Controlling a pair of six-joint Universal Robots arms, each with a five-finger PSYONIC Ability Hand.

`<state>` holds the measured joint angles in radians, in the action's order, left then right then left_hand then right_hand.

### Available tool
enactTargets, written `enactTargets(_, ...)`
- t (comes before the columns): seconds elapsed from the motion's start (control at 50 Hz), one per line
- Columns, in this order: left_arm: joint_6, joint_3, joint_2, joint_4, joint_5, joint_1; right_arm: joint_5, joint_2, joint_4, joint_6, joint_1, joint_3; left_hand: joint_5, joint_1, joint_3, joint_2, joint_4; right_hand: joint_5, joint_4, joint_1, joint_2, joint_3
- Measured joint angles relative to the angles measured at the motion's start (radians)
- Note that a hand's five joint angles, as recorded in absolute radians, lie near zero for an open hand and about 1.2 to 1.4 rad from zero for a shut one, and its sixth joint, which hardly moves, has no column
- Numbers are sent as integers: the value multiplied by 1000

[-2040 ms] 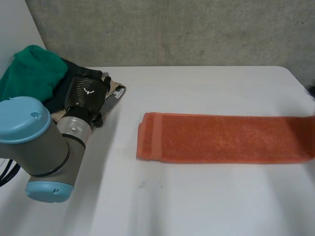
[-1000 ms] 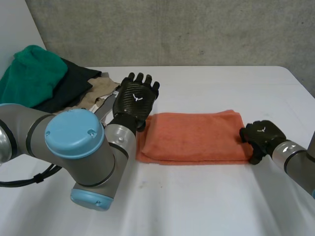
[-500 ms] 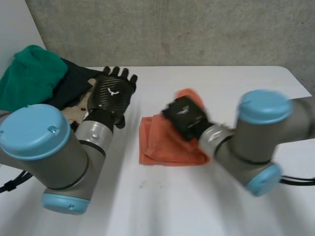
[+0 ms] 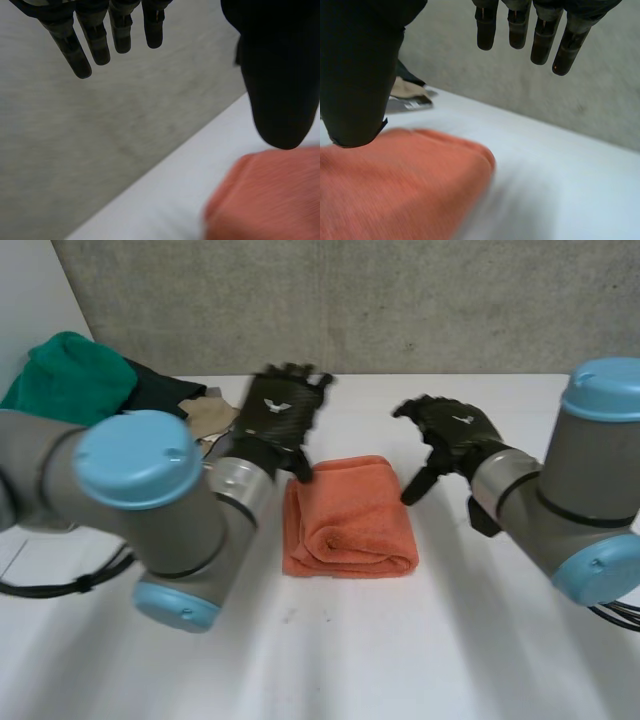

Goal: Fold the laundry.

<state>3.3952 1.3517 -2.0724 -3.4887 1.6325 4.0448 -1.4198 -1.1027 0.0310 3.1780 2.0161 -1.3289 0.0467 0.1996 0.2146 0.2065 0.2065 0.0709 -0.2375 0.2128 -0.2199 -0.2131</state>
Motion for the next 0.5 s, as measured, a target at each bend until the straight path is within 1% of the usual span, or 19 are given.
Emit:
enactTargets(0.02, -43, -61, -54, 35, -37, -26, 2, 8, -34, 22, -42, -5, 0, 2, 0, 0, 0, 0, 0, 0, 0, 0)
enactTargets(0.06, -64, -96, -89, 56, -56, -39, 4, 17, -45, 25, -57, -6, 0, 3, 1, 2, 1, 0, 0, 0, 0, 0)
enactTargets(0.08, -85, -144, -137, 85, -75, -54, 6, 31, -55, 26, -71, -5, 3, 3, 2, 2, 3, 0, 0, 0, 0, 0)
enactTargets(0.12, -98, -190, -184, 118, -82, -64, 8, 46, -61, 22, -79, -2, 3, 3, 2, 3, 3, 0, 0, 0, 0, 0)
enactTargets(0.18, -102, -259, -266, 186, -53, -74, 13, 88, -66, -4, -84, 10, 4, 3, 2, 3, 4, 0, 0, 0, 0, 0)
enactTargets(0.24, -96, -275, -288, 208, -33, -75, 13, 101, -66, -14, -83, 16, 4, 3, 2, 3, 4, 0, 0, 0, 0, 0)
enactTargets(0.26, -69, -294, -322, 246, 27, -72, 11, 134, -65, -41, -77, 38, 4, 3, 2, 3, 4, 0, 0, 0, 0, 0)
enactTargets(0.28, -64, -295, -324, 250, 35, -71, 11, 138, -64, -44, -76, 41, 4, 3, 2, 3, 3, 0, 0, 0, 0, 0)
enactTargets(0.34, -6, -280, -331, 270, 98, -63, 9, 175, -65, -67, -53, 74, 4, 3, 2, 3, 3, 0, 0, 0, 0, 0)
enactTargets(0.4, 58, -248, -323, 273, 132, -55, 7, 208, -69, -78, -20, 107, 3, 3, 2, 3, 4, 0, 0, 0, 0, 0)
enactTargets(0.5, 150, -200, -300, 270, 151, -51, 7, 261, -83, -82, 22, 159, 3, 3, 2, 3, 4, 0, 0, 0, 0, 0)
